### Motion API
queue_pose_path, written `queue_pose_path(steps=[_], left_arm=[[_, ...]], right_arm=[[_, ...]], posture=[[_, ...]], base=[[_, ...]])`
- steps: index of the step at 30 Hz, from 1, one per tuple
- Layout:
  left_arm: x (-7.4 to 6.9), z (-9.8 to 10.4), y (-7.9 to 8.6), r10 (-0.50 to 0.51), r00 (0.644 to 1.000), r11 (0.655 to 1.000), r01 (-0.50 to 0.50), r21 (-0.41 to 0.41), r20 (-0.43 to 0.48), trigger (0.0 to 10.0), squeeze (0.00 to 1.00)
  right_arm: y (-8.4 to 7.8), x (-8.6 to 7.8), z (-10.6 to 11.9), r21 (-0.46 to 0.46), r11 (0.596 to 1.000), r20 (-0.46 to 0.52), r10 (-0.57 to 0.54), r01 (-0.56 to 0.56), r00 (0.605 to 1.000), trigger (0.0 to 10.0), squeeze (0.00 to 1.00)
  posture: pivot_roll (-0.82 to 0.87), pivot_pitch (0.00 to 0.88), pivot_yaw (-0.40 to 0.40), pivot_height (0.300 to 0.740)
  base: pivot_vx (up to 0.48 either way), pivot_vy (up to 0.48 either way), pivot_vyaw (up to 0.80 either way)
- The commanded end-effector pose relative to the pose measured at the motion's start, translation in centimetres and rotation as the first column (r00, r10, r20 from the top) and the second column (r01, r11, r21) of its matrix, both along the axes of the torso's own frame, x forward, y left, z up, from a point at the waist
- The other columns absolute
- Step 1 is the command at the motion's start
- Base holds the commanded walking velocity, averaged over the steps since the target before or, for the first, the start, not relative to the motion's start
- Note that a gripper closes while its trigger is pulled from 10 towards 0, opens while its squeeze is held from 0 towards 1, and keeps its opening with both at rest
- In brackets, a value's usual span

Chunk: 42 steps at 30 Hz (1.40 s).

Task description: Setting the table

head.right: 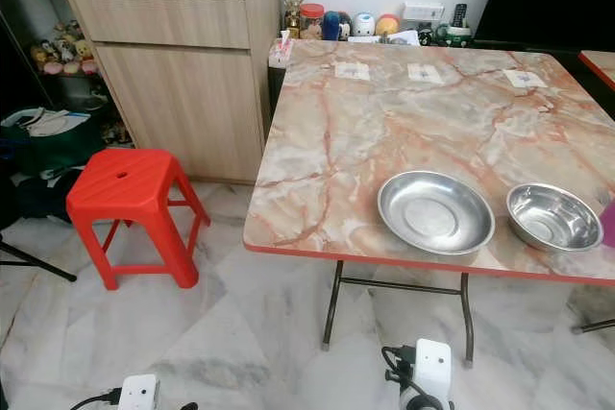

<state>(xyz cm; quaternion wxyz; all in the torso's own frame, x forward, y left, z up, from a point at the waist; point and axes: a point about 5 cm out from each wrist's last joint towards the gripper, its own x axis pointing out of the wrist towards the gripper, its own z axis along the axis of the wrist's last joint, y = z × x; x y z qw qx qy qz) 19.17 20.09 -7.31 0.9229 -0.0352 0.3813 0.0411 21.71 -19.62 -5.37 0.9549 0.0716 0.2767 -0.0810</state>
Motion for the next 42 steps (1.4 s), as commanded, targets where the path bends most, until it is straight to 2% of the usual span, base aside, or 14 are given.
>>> queue_pose_path(steps=[1,5,20,21,22,23,24,30,34,39,40,41,42], left_arm=[[-0.8,-0.5,-0.2,-0.008,0.999,1.000,0.008,-0.006,-0.041,10.0,0.00],[-0.9,-0.6,-0.3,-0.011,0.999,1.000,0.010,-0.006,-0.046,10.0,0.00],[-1.4,-0.8,-0.2,0.001,0.998,1.000,-0.001,-0.007,-0.058,10.0,0.00],[-1.4,-0.8,-0.2,0.001,0.998,1.000,-0.002,-0.007,-0.059,10.0,0.00],[-1.4,-0.8,-0.1,0.002,0.998,1.000,-0.002,-0.006,-0.059,10.0,0.00],[-1.5,-0.8,0.0,0.005,0.998,1.000,-0.005,-0.005,-0.061,10.0,0.00],[-1.5,-0.8,0.0,0.005,0.998,1.000,-0.006,-0.004,-0.061,10.0,0.00],[-1.5,-0.8,0.2,0.005,0.998,1.000,-0.005,0.003,-0.058,10.0,0.00],[-1.4,-0.8,0.2,0.001,0.999,1.000,-0.001,0.004,-0.054,10.0,0.00],[-1.2,-0.6,0.2,0.004,0.999,1.000,-0.003,0.006,-0.046,10.0,0.00],[-1.1,-0.6,0.2,0.006,0.999,1.000,-0.006,0.008,-0.045,10.0,0.00],[-1.1,-0.6,0.3,0.007,0.999,1.000,-0.007,0.009,-0.044,10.0,0.00],[-1.1,-0.6,0.3,0.007,0.999,1.000,-0.007,0.009,-0.044,10.0,0.00]], right_arm=[[-0.1,-0.4,-0.2,0.001,1.000,-0.007,-0.008,0.008,1.000,10.0,0.00],[-0.2,-0.5,-0.3,0.006,1.000,-0.021,-0.022,0.022,1.000,10.0,0.00],[-0.1,-0.3,0.0,-0.024,1.000,0.023,0.005,-0.005,1.000,10.0,0.00],[-0.1,0.7,1.1,-0.040,0.999,0.116,0.005,0.000,0.993,10.0,0.00],[0.0,2.1,3.0,-0.071,0.997,0.262,0.011,0.008,0.965,10.0,0.00],[0.4,3.8,7.2,-0.113,0.993,0.481,0.026,0.032,0.877,10.0,0.00],[0.5,3.9,8.1,-0.119,0.992,0.516,0.029,0.038,0.856,10.0,0.00],[-0.2,4.1,9.3,-0.131,0.989,0.555,0.021,0.063,0.831,10.0,0.00],[0.1,4.5,10.1,-0.125,0.991,0.579,0.035,0.046,0.814,10.0,0.00],[0.0,3.5,11.4,-0.121,0.990,0.582,0.011,0.074,0.813,10.0,0.00],[-0.3,3.3,11.6,-0.112,0.990,0.587,-0.007,0.089,0.810,10.0,0.71],[-0.5,3.4,11.8,-0.099,0.990,0.592,-0.025,0.103,0.806,10.0,1.00],[-0.5,3.4,11.8,-0.099,0.990,0.592,-0.025,0.103,0.806,10.0,1.00]], posture=[[0.06,0.081,-0.056,0.740],[0.06,0.070,-0.060,0.740],[0.05,0.053,-0.057,0.740],[0.05,0.053,-0.057,0.740],[0.06,0.050,-0.056,0.740],[0.05,0.048,-0.054,0.740],[0.05,0.048,-0.053,0.740],[0.05,0.047,-0.050,0.740],[0.05,0.052,-0.053,0.740],[0.05,0.067,-0.053,0.740],[0.05,0.068,-0.052,0.740],[0.05,0.071,-0.050,0.740],[0.05,0.071,-0.050,0.740]], base=[[0.000,0.000,0.00],[0.000,0.000,0.00],[0.000,0.000,0.00],[0.000,0.000,0.00],[0.000,0.000,0.00],[0.000,0.000,0.00],[0.000,0.000,0.00],[0.000,0.000,0.00],[0.000,0.000,0.00],[0.000,0.000,0.00],[0.000,0.000,0.00],[0.000,0.000,0.00],[0.000,0.000,0.00]])
